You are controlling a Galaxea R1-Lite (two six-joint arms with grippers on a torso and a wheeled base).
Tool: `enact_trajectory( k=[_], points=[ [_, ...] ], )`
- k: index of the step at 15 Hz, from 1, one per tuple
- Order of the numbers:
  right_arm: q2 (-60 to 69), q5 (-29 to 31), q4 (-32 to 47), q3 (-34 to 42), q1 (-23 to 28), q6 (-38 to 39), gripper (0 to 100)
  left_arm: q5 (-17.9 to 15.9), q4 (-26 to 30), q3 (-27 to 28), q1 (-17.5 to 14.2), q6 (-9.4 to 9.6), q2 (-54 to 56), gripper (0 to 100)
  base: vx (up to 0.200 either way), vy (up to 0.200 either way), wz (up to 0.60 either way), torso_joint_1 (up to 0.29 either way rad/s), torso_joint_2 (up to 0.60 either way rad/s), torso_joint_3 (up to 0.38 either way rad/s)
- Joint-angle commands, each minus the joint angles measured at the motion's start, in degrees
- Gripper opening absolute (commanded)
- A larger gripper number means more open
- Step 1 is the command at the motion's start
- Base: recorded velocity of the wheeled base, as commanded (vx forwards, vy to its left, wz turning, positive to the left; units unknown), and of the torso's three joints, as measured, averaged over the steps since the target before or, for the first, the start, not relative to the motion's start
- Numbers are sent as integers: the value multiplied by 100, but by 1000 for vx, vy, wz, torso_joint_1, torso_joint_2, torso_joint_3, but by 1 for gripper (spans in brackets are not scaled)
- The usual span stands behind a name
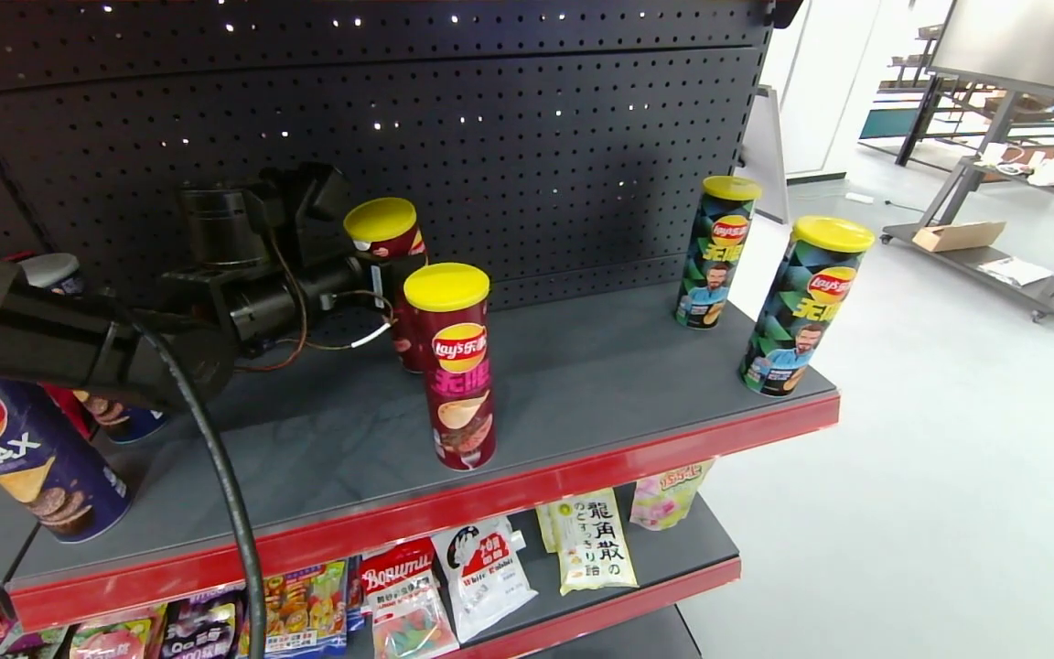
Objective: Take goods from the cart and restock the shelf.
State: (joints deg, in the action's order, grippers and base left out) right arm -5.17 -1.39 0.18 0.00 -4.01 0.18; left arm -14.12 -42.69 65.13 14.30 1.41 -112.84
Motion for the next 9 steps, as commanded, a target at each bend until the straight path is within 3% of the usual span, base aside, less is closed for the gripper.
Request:
enact_trajectory(
  k=[1, 6, 9],
  points=[
    [-10, 7, -1, 0, -3, -1, 100, 5, -2, 245, 117, -71, -274, 0, 0, 0, 0, 0, 0, 0],
    [-10, -2, -1, 0, -3, -1, 100, 14, 156, 720, 152, -97, -511, 0, 0, 0, 0, 0, 0, 0],
    [-10, -2, -1, 0, -3, -1, 100, -3, 182, 729, 161, -97, -529, 0, 0, 0, 0, 0, 0, 0]
  ],
)
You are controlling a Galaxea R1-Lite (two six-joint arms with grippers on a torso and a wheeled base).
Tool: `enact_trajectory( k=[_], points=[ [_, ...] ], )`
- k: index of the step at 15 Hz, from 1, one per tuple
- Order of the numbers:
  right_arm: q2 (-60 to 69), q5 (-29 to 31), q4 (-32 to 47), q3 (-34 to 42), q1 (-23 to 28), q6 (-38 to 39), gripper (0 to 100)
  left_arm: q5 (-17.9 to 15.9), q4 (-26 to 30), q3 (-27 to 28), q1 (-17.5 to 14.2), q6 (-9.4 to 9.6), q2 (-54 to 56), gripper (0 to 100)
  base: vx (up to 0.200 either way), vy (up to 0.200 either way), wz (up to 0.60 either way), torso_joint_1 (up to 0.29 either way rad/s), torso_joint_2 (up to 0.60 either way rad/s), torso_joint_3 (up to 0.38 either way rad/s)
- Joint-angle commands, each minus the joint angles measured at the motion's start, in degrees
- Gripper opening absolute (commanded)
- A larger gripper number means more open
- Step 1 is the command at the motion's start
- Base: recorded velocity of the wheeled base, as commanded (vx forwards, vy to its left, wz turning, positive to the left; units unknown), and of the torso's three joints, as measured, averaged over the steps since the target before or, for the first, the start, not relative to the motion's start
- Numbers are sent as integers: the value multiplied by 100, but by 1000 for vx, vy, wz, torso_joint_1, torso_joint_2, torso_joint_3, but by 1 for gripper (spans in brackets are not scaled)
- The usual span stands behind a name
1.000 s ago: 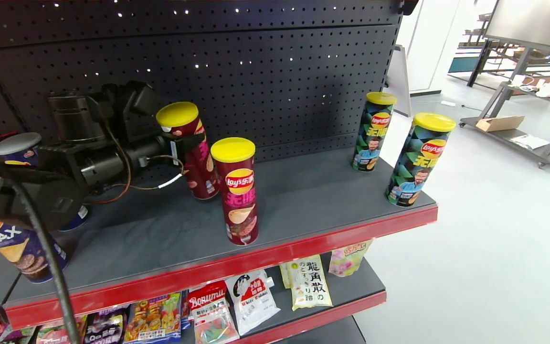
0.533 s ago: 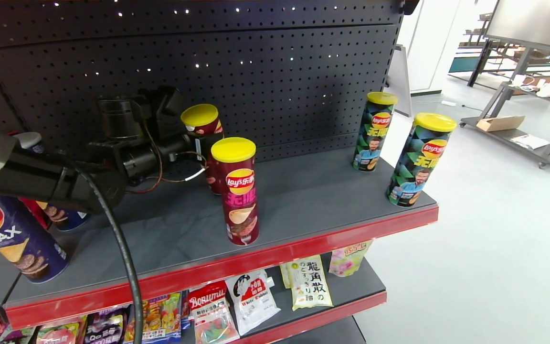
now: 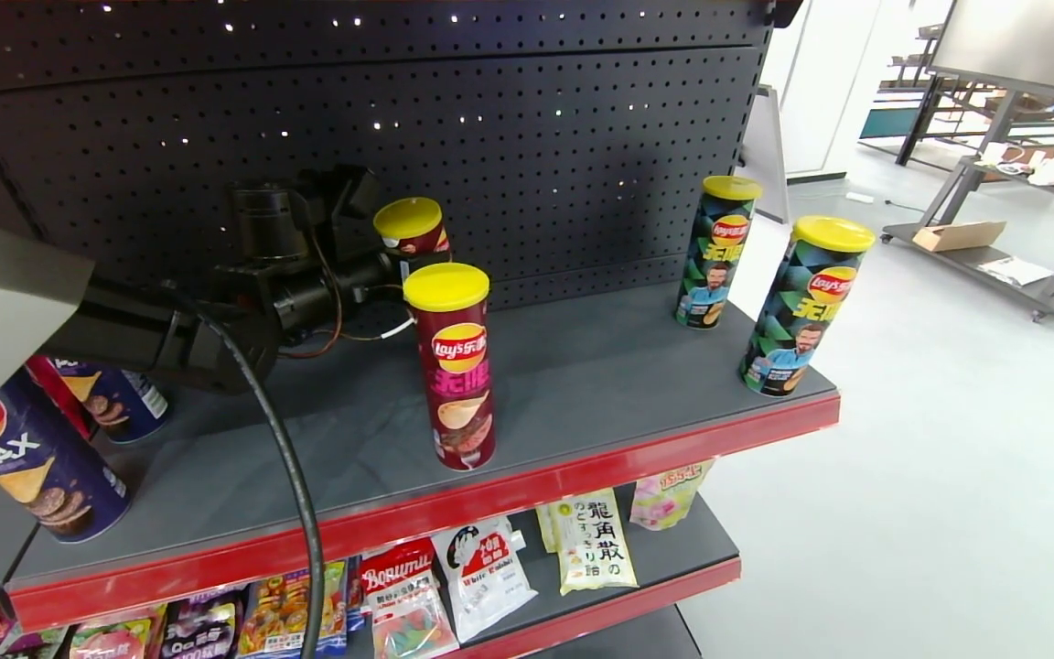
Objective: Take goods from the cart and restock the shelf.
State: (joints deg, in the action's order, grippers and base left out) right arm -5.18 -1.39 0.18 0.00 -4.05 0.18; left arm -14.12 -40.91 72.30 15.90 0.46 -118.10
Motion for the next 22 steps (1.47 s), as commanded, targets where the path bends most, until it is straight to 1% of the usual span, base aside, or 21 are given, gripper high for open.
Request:
enact_trajectory(
  k=[1, 8, 12, 14, 22],
  points=[
    [-9, -2, -1, 0, 0, -1, 100, -12, 4, 12, 36, 6, -29, 0, 0, 0, 0, 0, 0, 0],
    [-9, -2, -1, 0, 0, -1, 100, -12, 39, 126, 71, 24, -81, 0, 0, 0, 0, 0, 0, 0],
    [-9, -2, -1, 0, 0, -1, 100, -30, 39, 65, 71, 24, -11, 0, 0, 0, 0, 0, 0, 0],
    [-9, -2, -1, 0, 0, -1, 100, -3, 180, 56, 54, 50, 7, 0, 0, 0, 0, 0, 0, 0],
    [-9, -2, -1, 0, 0, -1, 100, -21, 391, 56, 63, 50, -37, 0, 0, 0, 0, 0, 0, 0]
  ],
)
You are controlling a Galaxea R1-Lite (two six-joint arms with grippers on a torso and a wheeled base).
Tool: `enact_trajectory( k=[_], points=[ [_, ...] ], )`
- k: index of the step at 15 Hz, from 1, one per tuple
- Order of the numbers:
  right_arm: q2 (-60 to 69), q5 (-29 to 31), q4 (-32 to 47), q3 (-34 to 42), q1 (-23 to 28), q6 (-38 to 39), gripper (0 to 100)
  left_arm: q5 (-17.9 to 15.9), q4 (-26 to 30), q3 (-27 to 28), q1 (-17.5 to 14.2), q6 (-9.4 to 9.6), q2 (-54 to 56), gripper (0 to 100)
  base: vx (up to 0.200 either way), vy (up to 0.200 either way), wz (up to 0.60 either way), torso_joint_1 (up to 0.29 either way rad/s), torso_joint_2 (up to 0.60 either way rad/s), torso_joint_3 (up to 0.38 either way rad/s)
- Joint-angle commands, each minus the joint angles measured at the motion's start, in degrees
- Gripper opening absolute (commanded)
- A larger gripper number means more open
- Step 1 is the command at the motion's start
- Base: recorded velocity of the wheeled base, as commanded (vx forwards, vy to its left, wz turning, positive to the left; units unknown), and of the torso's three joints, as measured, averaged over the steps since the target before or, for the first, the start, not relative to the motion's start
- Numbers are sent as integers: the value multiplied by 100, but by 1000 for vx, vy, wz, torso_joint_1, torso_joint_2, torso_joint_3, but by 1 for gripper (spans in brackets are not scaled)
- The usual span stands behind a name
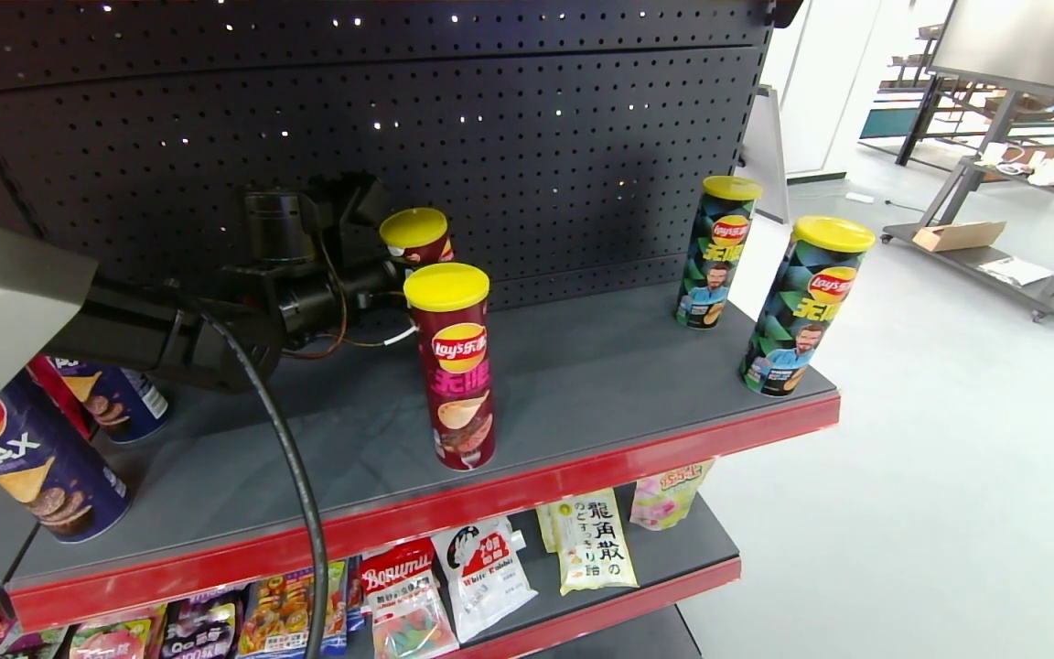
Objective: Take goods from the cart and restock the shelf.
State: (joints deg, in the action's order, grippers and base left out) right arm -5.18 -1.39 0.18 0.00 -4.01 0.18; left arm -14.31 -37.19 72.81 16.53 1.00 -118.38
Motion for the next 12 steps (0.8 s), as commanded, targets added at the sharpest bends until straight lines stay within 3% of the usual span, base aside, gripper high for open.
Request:
enact_trajectory(
  k=[1, 4, 5, 12],
  points=[
    [-9, -2, -1, 0, -3, -1, 100, -1, 19, 22, -1, 6, -27, 0, 0, 0, 0, 0, 0, 0],
    [-9, -2, -1, 0, -3, -1, 100, -1, -7, 75, -1, -3, -97, 0, 0, 0, 0, 0, 0, 0],
    [-9, -2, -1, 0, -3, -1, 100, -1, -34, 84, -1, 6, -115, 100, 0, 0, 0, 0, 0, 0],
    [-9, -2, -1, 0, -3, -1, 100, -10, -25, 119, -1, 41, -106, 100, 0, 0, 0, 0, 0, 0]
  ],
)
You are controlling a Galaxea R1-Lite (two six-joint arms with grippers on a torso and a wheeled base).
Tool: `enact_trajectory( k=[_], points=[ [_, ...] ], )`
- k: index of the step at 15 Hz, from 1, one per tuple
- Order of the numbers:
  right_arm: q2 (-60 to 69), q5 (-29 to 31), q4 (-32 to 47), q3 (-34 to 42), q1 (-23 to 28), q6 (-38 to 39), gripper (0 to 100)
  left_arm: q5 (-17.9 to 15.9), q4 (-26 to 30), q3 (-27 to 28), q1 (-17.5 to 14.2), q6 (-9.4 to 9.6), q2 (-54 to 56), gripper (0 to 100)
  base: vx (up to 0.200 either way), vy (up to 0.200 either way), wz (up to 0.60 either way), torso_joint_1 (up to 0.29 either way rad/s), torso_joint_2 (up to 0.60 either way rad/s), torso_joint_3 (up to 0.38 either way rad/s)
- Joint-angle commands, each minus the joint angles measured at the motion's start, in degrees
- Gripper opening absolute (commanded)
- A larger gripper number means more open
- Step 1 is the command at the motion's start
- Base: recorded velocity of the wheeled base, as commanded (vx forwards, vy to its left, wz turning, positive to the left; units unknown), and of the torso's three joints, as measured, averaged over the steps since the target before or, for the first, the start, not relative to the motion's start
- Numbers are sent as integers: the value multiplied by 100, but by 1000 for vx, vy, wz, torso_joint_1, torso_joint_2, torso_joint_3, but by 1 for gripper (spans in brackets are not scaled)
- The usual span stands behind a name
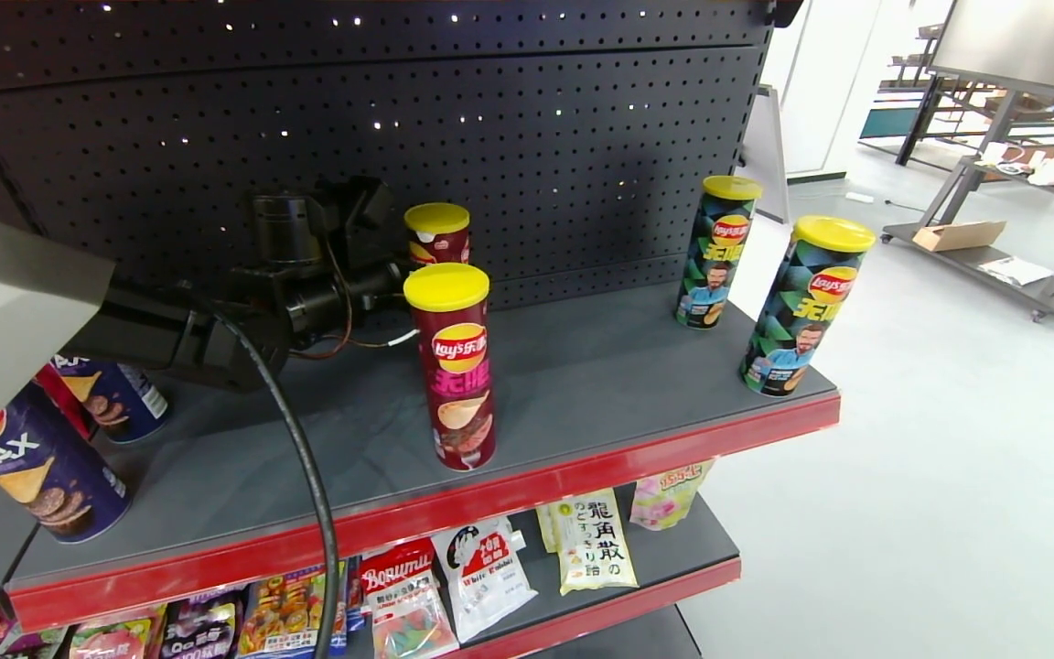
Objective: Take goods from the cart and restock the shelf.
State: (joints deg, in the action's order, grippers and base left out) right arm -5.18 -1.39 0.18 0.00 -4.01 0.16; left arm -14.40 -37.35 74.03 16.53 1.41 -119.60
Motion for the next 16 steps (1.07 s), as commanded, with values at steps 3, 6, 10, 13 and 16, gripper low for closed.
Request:
enact_trajectory(
  k=[3, 6, 10, 13, 16],
  points=[
    [-9, -2, -1, 0, -3, 2, 100, 7, 17, -355, -45, 17, 323, 100, 0, 0, 0, 0, 0, 0],
    [-9, -2, -1, 0, -3, 2, 100, 16, 9, -1216, -247, 34, 833, 100, 0, 0, 0, 0, 0, 0],
    [-9, -2, -1, 0, -3, 2, 100, -10, 61, -2253, -546, 333, 1668, 100, 0, 0, 0, 0, 0, 0],
    [-9, -2, -1, 0, -3, 2, 100, -10, 457, -2842, -765, 676, 2442, 100, 0, 0, 0, 0, 0, 0],
    [-9, -2, -1, 0, -3, 2, 100, -142, 1749, -3334, -897, 694, 4191, 100, 0, 0, 0, 0, 0, 0]
  ],
)
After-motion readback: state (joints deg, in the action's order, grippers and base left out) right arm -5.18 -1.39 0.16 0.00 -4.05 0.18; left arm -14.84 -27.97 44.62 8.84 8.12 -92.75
